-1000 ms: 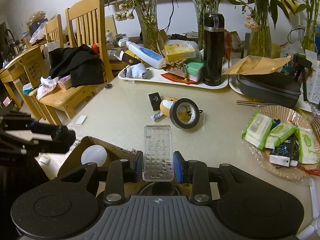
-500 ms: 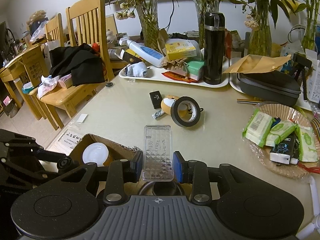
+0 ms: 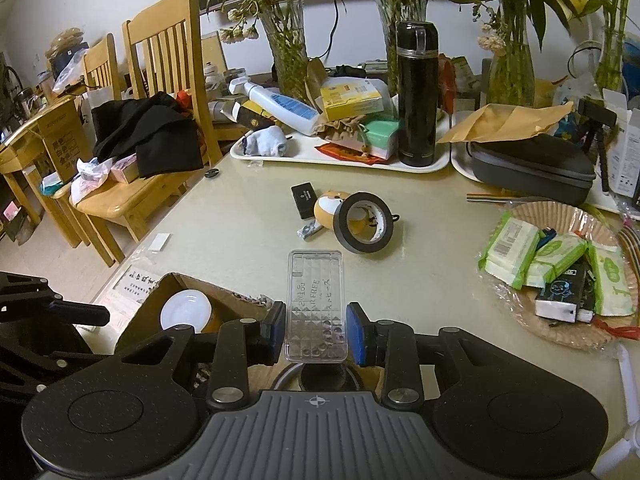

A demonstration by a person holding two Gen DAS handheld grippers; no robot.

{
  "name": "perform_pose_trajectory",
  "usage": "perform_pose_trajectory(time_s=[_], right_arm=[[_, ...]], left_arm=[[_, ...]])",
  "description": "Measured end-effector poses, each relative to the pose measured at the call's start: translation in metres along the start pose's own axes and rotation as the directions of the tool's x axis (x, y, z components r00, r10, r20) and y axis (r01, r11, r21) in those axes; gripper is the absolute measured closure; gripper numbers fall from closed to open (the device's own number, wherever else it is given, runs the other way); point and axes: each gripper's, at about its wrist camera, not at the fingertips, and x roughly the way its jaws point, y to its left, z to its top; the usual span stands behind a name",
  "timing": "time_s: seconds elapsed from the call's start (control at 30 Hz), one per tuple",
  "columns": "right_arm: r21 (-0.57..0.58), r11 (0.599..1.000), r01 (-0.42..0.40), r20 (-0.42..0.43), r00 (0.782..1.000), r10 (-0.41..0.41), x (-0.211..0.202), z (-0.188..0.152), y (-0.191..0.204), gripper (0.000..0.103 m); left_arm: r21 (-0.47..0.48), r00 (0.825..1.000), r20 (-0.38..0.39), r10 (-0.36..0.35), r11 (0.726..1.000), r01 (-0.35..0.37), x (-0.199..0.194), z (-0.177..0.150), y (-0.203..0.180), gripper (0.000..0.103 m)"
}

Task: Organize rigid objects
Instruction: 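Lower the black knob into the box with the left tool while the right tool releases the clear case there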

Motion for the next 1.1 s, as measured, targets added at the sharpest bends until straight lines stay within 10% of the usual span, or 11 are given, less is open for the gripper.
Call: perform_pose_trajectory(time_s=[1.1], right_arm=[[-0.058,0.996,-0.067,-0.04,0.997,0.065,0.004,-0.002,0.011,0.067]], left_arm=[[-0.04,0.997,0.051,-0.062,0.997,0.065,-0.006,0.004,0.002,0.05]])
